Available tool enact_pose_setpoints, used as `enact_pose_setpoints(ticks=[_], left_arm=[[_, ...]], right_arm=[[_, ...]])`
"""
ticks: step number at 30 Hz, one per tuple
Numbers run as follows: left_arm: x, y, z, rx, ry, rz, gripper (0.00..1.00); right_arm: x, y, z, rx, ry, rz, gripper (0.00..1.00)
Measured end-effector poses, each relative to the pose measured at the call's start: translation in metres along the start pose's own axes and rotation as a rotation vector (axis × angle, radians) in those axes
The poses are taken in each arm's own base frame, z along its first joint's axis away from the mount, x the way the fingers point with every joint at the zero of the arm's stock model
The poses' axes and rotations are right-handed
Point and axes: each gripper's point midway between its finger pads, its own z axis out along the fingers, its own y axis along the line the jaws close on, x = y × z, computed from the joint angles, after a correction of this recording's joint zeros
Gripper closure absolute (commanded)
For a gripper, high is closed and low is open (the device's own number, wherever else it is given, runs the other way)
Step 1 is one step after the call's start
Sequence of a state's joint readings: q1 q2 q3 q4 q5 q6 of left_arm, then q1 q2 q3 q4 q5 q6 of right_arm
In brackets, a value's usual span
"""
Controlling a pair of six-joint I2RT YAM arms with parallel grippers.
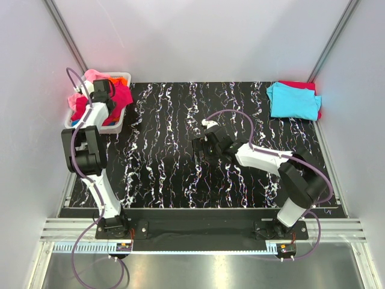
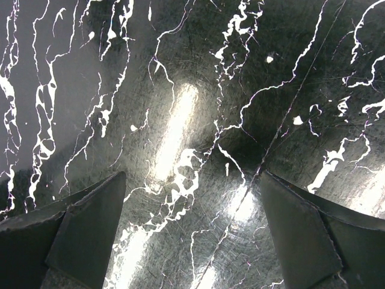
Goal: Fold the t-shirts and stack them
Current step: Grab the tshirt from the pile
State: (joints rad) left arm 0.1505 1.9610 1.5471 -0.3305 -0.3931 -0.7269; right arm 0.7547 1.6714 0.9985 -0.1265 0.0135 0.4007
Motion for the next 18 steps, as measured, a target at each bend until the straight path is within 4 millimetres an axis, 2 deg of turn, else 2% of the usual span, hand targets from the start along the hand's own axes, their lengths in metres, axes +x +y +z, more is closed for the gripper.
enact_pose_setpoints(ticks=[1,2,3,4,13,15,18], left_arm=[[0.003,0.001,0.002,-0.004,0.005,0.005,0.78],[0.005,0.002,0.004,-0.008,0.009,0.008,0.92],[0.006,0.003,0.006,-0.011,0.012,0.008,0.99],[0.007,0.003,0.007,-0.012,0.014,0.012,1.00],[0.007,0.001,0.003,0.010,0.012,0.017,1.00],[0.008,0.002,-0.004,0.023,0.016,0.017,1.00],[0.003,-0.001,-0.028,0.067,0.006,0.016,1.00]], right_arm=[[0.000,0.000,0.000,0.001,0.001,0.000,0.00],[0.000,0.000,0.000,0.001,0.001,0.000,0.00],[-0.001,0.001,0.001,0.000,0.000,0.000,0.00],[-0.002,0.001,0.001,0.000,-0.001,0.000,0.00],[-0.002,0.001,0.005,0.004,0.009,0.006,0.01],[-0.001,0.001,0.005,0.006,0.011,0.011,0.02],[-0.001,0.000,0.004,0.013,0.014,0.020,0.02]])
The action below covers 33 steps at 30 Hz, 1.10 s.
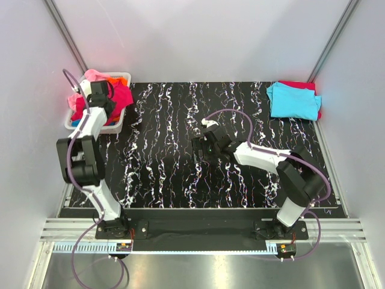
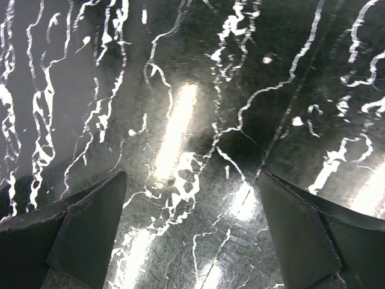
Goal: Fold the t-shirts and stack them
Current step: Grab the tshirt from the pile, then move the tshirt to the center of the board
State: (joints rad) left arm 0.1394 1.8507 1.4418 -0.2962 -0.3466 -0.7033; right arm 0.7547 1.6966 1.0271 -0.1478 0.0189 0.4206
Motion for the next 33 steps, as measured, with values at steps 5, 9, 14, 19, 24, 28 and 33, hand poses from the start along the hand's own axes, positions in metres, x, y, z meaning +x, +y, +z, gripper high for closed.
enact_pose_setpoints(ticks=[5,9,14,19,24,28,33], left_arm=[[-0.031,-0.037,-0.074,0.162,-0.088,-0.014,1.00],[-0.044,-0.075,-0.143,0.343,-0.131,-0.029,1.00],[-0.005,-0.144,-0.221,0.609,-0.083,0.129,1.00],[0.079,-0.229,-0.326,0.929,0.004,0.465,1.00],[0.153,-0.268,-0.454,1.207,-0.027,0.737,1.00],[0.150,-0.263,-0.493,1.251,-0.087,0.766,1.00],[0.083,-0.238,-0.478,1.081,-0.247,0.615,1.00]], right_arm=[[-0.005,-0.009,-0.007,0.058,-0.025,0.032,0.02],[-0.025,-0.018,-0.033,0.129,-0.104,0.067,0.02],[-0.064,-0.044,-0.089,0.277,-0.269,0.159,0.02],[-0.096,-0.091,-0.161,0.424,-0.459,0.317,0.04],[-0.105,-0.106,-0.228,0.452,-0.626,0.402,0.04],[-0.101,-0.114,-0.260,0.466,-0.692,0.427,0.04],[-0.097,-0.121,-0.269,0.500,-0.704,0.426,0.02]])
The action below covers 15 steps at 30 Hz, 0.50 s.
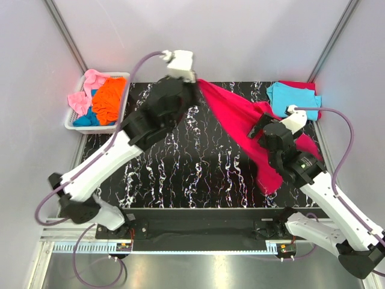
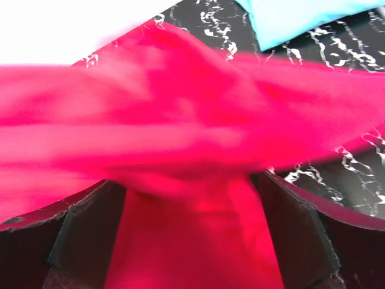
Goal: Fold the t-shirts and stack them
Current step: Move the tshirt to the center of the board
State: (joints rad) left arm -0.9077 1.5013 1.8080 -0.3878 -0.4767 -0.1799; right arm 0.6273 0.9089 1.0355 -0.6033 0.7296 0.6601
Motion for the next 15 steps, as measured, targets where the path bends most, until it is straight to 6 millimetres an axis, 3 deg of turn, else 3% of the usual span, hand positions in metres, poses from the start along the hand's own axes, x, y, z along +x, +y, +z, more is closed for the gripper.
enact_pose_setpoints(ticks=[1,2,5,9,12,15], left_arm=[[-0.007,0.018,-0.010,-0.082,-0.032,-0.026,0.98],[-0.012,0.038,-0.023,-0.177,-0.072,-0.066,0.68],[-0.014,0.094,-0.064,-0.400,-0.162,-0.153,0.21],[0.008,0.137,-0.099,-0.554,-0.206,-0.227,0.10],[0.028,0.143,-0.102,-0.586,-0.185,-0.240,0.07],[0.054,0.140,-0.091,-0.600,-0.121,-0.221,0.07]], right_arm=[[0.000,-0.002,0.000,0.008,-0.002,-0.005,0.02],[-0.001,-0.004,-0.001,0.013,-0.004,-0.009,0.01],[-0.002,-0.009,-0.005,0.013,-0.007,-0.014,0.01],[-0.003,-0.011,-0.008,0.008,-0.011,-0.021,0.01],[0.000,-0.010,-0.005,0.012,0.000,-0.035,0.01],[0.008,-0.008,0.000,0.017,0.024,-0.054,0.00]])
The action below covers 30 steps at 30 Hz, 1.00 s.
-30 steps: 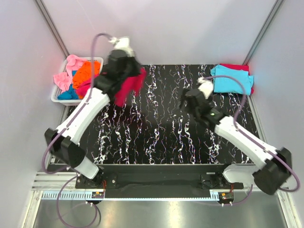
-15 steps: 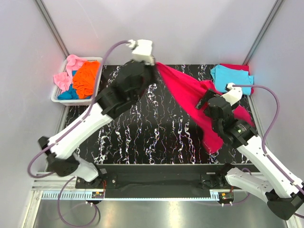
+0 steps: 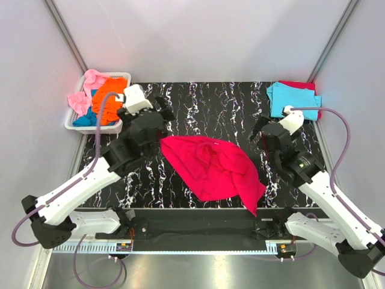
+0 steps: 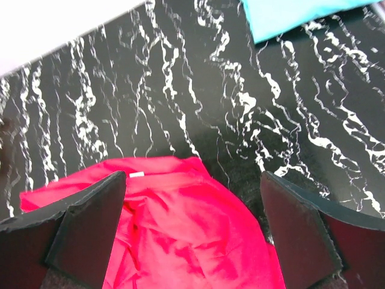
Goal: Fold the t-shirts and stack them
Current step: Move the tshirt to the center of the board, then flatten the tshirt out
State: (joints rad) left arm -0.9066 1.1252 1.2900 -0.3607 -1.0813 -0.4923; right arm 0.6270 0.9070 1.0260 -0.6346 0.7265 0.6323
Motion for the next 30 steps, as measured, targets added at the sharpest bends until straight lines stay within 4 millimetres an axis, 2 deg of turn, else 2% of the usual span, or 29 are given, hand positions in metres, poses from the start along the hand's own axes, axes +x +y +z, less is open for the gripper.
enact_pose_setpoints(ticks=[3,6,10,12,13,14,17,19,22,24,25,28,30], left_arm=[[0.028,-0.003,0.003,0.008,0.059,0.044,0.07],[0.055,-0.015,0.003,0.066,0.145,0.063,0.06],[0.096,-0.035,-0.002,0.148,0.290,0.061,0.06],[0.126,-0.040,-0.006,0.165,0.375,0.056,0.06],[0.142,-0.038,-0.008,0.163,0.419,0.059,0.07],[0.156,-0.035,-0.010,0.159,0.453,0.059,0.07],[0.204,-0.014,-0.019,0.128,0.591,0.061,0.08],[0.231,0.001,-0.019,0.110,0.680,0.017,0.09],[0.265,0.027,-0.013,0.085,0.798,-0.096,0.10],[0.279,0.040,-0.010,0.069,0.847,-0.144,0.10],[0.281,0.040,-0.010,0.075,0.865,-0.155,0.10],[0.279,0.015,-0.007,0.162,0.908,-0.192,0.10],[0.276,-0.007,0.000,0.226,0.919,-0.211,0.10]], right_arm=[[0.010,0.004,0.007,0.003,0.032,-0.027,0.00],[0.026,0.011,0.013,-0.014,0.090,-0.070,0.00],[0.060,0.028,0.023,-0.076,0.211,-0.122,0.02],[0.086,0.036,0.028,-0.121,0.290,-0.139,0.09],[0.101,0.036,0.030,-0.135,0.329,-0.148,0.12],[0.117,0.036,0.031,-0.153,0.373,-0.157,0.21],[0.156,0.034,0.028,-0.212,0.475,-0.171,0.27],[0.171,0.034,0.025,-0.242,0.522,-0.173,0.27],[0.178,0.044,0.028,-0.282,0.542,-0.171,0.26],[0.182,0.047,0.033,-0.284,0.544,-0.175,0.24],[0.184,0.047,0.034,-0.281,0.547,-0.179,0.21],[0.188,0.040,0.042,-0.234,0.547,-0.189,0.18],[0.188,0.027,0.051,-0.169,0.537,-0.189,0.17]])
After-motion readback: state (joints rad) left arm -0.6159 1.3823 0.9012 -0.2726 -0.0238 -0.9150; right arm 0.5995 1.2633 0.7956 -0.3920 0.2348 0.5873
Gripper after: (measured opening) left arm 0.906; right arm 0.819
